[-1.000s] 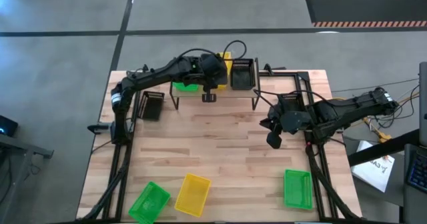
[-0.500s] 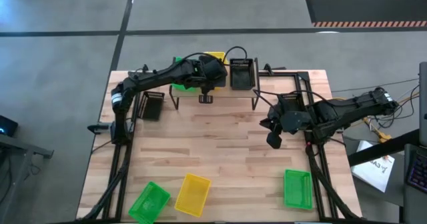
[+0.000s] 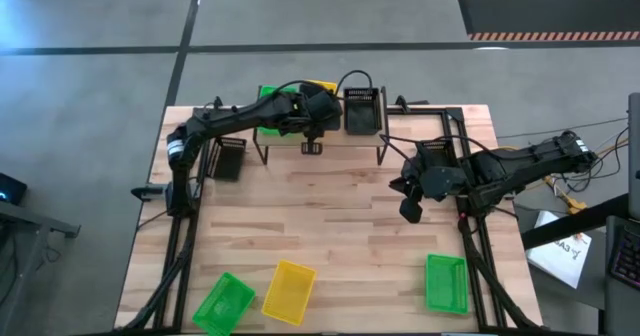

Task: Stack baskets on shelf by color
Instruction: Stack the top yellow bin on the yellow bin on the shelf

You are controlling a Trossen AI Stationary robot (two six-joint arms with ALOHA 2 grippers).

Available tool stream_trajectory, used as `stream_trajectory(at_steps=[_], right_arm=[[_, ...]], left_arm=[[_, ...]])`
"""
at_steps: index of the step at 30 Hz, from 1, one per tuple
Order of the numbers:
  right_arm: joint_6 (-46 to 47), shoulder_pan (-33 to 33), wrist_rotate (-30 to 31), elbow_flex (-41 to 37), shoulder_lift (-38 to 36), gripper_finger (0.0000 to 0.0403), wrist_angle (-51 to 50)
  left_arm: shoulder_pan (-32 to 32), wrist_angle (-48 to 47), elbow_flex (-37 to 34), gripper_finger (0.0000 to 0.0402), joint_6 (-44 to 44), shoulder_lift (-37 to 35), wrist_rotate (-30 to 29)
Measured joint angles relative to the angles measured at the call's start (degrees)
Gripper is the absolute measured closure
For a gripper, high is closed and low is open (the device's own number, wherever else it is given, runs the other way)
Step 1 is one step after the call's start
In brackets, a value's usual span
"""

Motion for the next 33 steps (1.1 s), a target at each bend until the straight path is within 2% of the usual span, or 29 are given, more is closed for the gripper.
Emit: stream_trajectory(at_steps=[5, 11, 20, 28, 33], right_arm=[[-0.02, 0.0, -0.01, 0.0, 0.0, 0.0375, 0.0], [-0.06, 0.0, 0.0, 0.0, 0.0, 0.0375, -0.02], [-0.58, 0.0, 0.0, 0.0, 0.0, 0.0375, -0.03], [-0.57, 0.0, 0.01, 0.0, 0.0, 0.0375, -0.03], [-1.11, 0.0, -0.01, 0.0, 0.0, 0.0375, -0.02]], left_arm=[[-0.41, -0.26, 2.25, 0.0282, -0.46, -0.22, 1.55], [0.7, -5.61, 3.21, 0.0288, -4.56, -0.88, 12.78], [2.08, -2.67, 0.05, 0.0297, -5.03, 0.07, 9.14], [2.78, -3.01, -2.34, 0.0298, -6.3, 0.13, 11.23], [2.76, -2.36, -2.2, 0.0326, -6.49, 0.09, 12.19]])
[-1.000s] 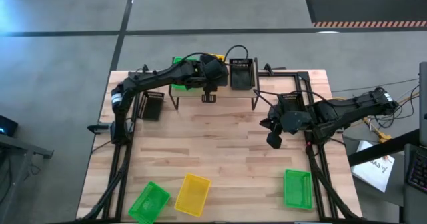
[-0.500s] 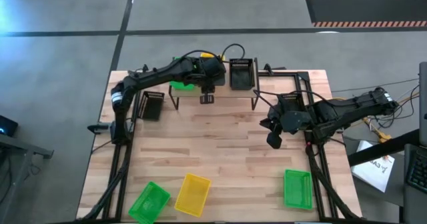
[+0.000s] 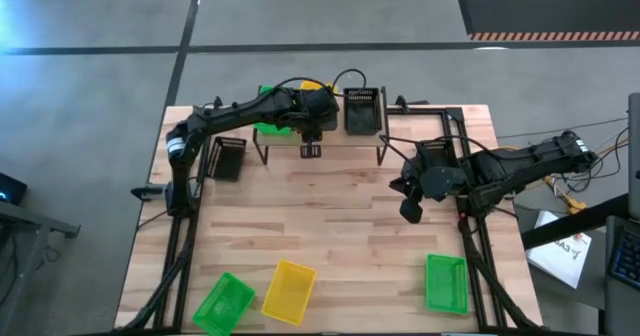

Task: Stack baskets on shelf by color
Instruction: Stack the top yellow bin on the yellow bin on the shelf

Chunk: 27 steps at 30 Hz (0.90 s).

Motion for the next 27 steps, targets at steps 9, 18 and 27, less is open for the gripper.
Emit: stream_trajectory(at_steps=[9, 18, 27], right_arm=[[-0.31, 0.0, 0.0, 0.0, 0.0, 0.0375, 0.0], [-0.33, 0.0, 0.0, -0.01, 0.0, 0.0375, 0.0], [-0.33, 0.0, -0.02, -0.02, 0.0, 0.0375, 0.02]], left_arm=[[-0.39, 1.57, 0.23, 0.0387, -0.22, 0.02, 0.86], [-0.5, 3.13, 0.23, 0.0392, 0.0, 0.02, 2.35], [-0.54, 3.13, 0.23, 0.0368, 0.57, -0.11, 2.37]])
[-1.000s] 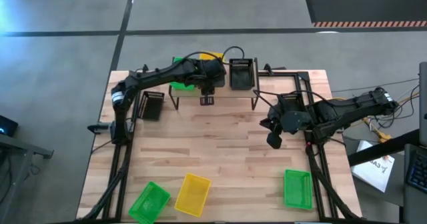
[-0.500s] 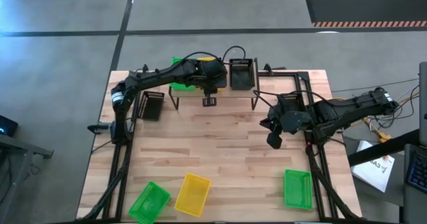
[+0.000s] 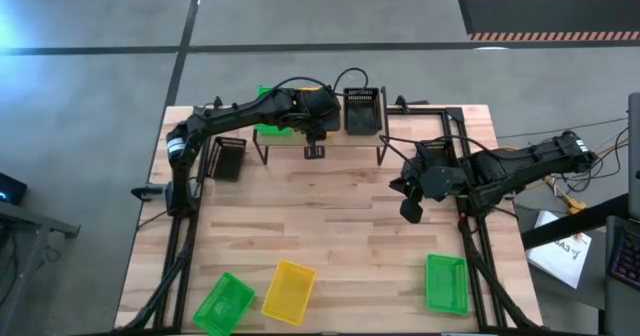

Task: Stack baskets on shelf by color
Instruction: Stack the top yellow bin on the yellow bin on the shelf, then stack the left green bin on the green bin on the shelf

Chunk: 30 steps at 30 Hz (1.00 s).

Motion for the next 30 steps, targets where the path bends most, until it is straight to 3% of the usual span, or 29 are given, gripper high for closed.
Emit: stream_trajectory(at_steps=[9, 15, 22, 30], right_arm=[[0.0, 0.0, 0.0, 0.0, 0.0, 0.0375, -0.02], [-0.04, 0.0, 0.0, 0.01, 0.02, 0.0375, 0.01], [-1.45, 0.0, 0.02, 0.0, 0.02, 0.0375, 0.03], [-2.3, -0.02, 3.6, -0.65, 0.02, 0.0375, 0.15]], left_arm=[[-0.19, -1.54, 2.53, 0.0274, -0.03, -1.73, -2.32], [-3.16, -4.93, 5.13, 0.0254, -3.19, -7.75, -4.09], [-15.53, -17.25, 4.39, 0.0254, -7.29, -15.81, -3.22], [-31.34, -26.33, 3.53, 0.0254, -31.22, -17.88, -2.84]])
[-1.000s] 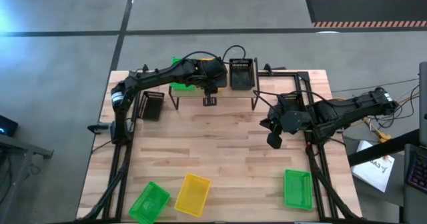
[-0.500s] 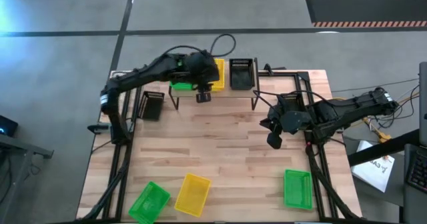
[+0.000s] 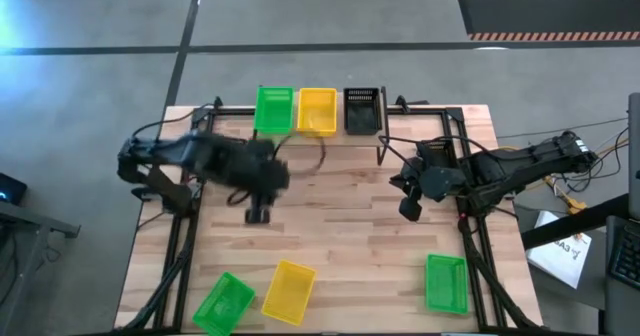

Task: Stack baskets on shelf by color
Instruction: Stack the left green bin on the green bin on the shelf

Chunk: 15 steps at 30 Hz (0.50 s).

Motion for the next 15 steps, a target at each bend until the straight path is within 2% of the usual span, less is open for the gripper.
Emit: stream_trajectory(at_steps=[3, 9, 15], right_arm=[[0.02, -0.01, 1.18, -0.96, 0.0, 0.0375, 0.33], [0.05, -0.01, 1.33, -3.43, 0.0, 0.0375, 3.6], [-1.62, -0.01, 1.35, -4.71, 0.0, 0.0375, 8.24]], left_arm=[[-6.29, -2.11, -2.49, 0.0254, -8.46, -0.03, 1.27], [-18.55, -0.88, -10.44, 0.0254, -23.12, -0.67, 10.84], [-29.31, 11.28, -20.79, 0.0254, -36.16, -0.61, 13.89]])
